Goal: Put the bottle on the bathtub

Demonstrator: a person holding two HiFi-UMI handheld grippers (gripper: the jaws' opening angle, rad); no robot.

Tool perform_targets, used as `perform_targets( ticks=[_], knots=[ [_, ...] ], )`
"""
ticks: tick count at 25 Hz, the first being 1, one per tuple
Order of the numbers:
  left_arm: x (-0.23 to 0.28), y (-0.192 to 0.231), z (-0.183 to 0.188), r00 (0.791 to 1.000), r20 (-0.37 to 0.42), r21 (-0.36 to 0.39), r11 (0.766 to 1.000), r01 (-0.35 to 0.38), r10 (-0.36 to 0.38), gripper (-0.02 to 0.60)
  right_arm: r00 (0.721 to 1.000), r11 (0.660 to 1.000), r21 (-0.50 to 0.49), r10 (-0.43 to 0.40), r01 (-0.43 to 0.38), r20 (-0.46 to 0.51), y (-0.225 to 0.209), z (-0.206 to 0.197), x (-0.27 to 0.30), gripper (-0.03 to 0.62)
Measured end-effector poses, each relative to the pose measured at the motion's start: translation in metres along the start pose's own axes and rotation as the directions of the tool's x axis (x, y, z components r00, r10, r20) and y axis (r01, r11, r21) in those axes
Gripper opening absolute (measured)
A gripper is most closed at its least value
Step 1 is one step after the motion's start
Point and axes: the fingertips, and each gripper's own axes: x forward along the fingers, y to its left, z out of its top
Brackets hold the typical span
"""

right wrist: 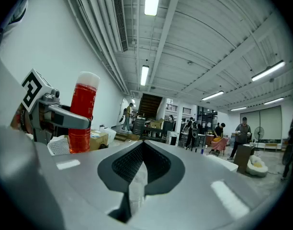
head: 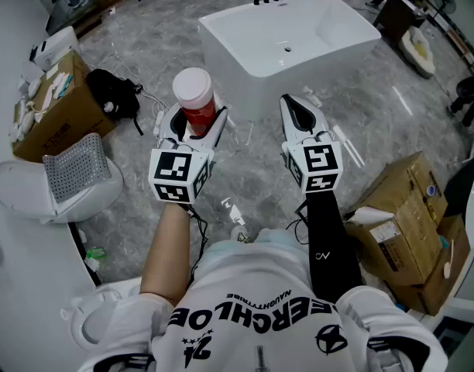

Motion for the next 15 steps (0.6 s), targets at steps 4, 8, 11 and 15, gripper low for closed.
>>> perform_targets(
  ticks=[4, 8, 11, 15],
  knots=[
    [0.008, -0.006, -0.002, 1.000, 0.001, -0.005, 1.000, 0.008, -0.008, 0.400, 1.000, 1.000, -0.002, -0.010, 0.010, -0.002, -0.009, -0.003, -0.002, 0.029],
    [0.020, -0.015, -0.005, 1.000, -0.008, -0.009, 1.000, 0.019, -0.019, 0.401, 1.000, 1.000, -0.010, -0.005, 0.005, -0.012, -0.019, -0.009, -0.004, 0.029],
    [0.030, -0.023, -0.008, 1.000, -0.017, -0.010, 1.000, 0.026, -0.026, 0.400, 1.000, 1.000, -0.014, -0.002, 0.002, -0.021, -0.027, -0.017, -0.005, 0.029],
    [0.050, -0.033, -0.013, 0.999, -0.032, -0.001, 1.000, 0.023, -0.023, 0.402, 1.000, 1.000, 0.013, 0.003, -0.003, -0.008, -0.047, -0.025, 0.001, 0.031]
  ],
)
